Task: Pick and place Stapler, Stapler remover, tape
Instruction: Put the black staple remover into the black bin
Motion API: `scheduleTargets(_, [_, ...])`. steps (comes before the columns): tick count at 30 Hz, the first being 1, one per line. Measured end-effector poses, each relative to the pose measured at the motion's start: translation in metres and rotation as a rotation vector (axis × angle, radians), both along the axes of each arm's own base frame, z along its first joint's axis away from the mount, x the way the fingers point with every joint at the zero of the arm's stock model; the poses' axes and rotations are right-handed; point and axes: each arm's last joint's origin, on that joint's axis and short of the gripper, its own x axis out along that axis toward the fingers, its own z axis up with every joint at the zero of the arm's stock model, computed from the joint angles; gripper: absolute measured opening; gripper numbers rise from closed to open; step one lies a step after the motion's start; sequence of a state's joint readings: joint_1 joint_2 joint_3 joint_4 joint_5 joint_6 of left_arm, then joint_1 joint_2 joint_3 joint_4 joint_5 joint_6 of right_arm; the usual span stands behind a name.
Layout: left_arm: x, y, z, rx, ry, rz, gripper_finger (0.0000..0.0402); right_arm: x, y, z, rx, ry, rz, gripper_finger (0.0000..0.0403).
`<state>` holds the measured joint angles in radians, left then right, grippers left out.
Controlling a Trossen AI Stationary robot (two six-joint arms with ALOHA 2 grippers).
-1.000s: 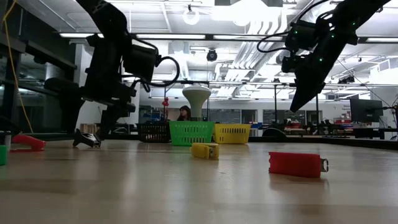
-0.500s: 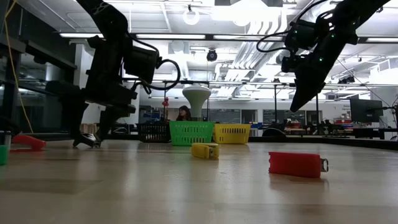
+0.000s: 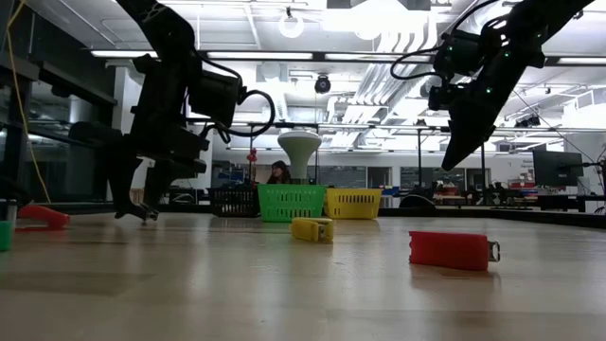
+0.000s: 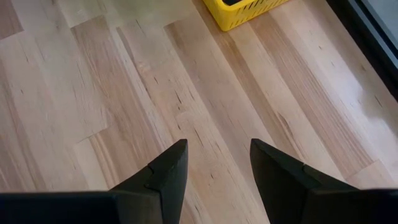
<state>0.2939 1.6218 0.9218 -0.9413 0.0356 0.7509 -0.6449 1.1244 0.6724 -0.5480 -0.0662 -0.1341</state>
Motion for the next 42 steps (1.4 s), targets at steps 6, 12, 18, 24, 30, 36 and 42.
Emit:
scheduleTargets(6, [0.000, 0.000, 0.000, 0.002, -0.004, 0.001, 0.0138, 0.000, 0.000, 0.000, 0.000, 0.000, 0.000, 0.0165])
scheduleTargets(12, [0.001, 0.000, 0.000, 0.002, -0.006, 0.001, 0.0093, 0.000, 0.000, 0.000, 0.000, 0.000, 0.001, 0.0165])
scheduleTargets(18, [0.002, 0.001, 0.000, 0.022, -0.014, 0.002, 0.0090, 0.000, 0.000, 0.000, 0.000, 0.000, 0.001, 0.0165])
scheduleTargets(24, [0.006, 0.006, 0.005, 0.137, -0.009, 0.010, 0.0094, 0.000, 0.000, 0.000, 0.000, 0.000, 0.001, 0.0165])
scheduleTargets(30, [0.019, 0.014, 0.023, 0.295, -0.048, 0.017, 0.0094, 0.000, 0.000, 0.000, 0.000, 0.000, 0.001, 0.0165])
scheduleTargets(36, [0.031, 0.022, 0.042, 0.453, -0.086, 0.011, 0.0094, 0.000, 0.000, 0.000, -0.002, 0.001, 0.004, 0.0165])
scheduleTargets(42, [0.040, 0.038, 0.056, 0.544, -0.158, 0.044, 0.0094, 0.000, 0.000, 0.000, -0.002, 0.001, 0.004, 0.0165])
